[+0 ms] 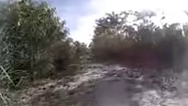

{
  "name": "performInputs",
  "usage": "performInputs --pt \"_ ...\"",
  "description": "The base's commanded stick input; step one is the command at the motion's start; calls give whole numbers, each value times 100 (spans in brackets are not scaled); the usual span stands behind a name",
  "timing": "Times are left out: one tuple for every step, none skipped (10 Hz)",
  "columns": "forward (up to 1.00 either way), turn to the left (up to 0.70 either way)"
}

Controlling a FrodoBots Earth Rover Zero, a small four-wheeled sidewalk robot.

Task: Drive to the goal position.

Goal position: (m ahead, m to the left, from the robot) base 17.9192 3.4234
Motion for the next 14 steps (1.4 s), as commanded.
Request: performInputs --pt "85 0" --pt "85 0" --pt "85 0" --pt "85 0" --pt "85 0" --pt "85 0" --pt "85 0" --pt "85 0" --pt "85 0" --pt "85 0" --pt "85 0" --pt "85 0" --pt "85 0" --pt "85 0"
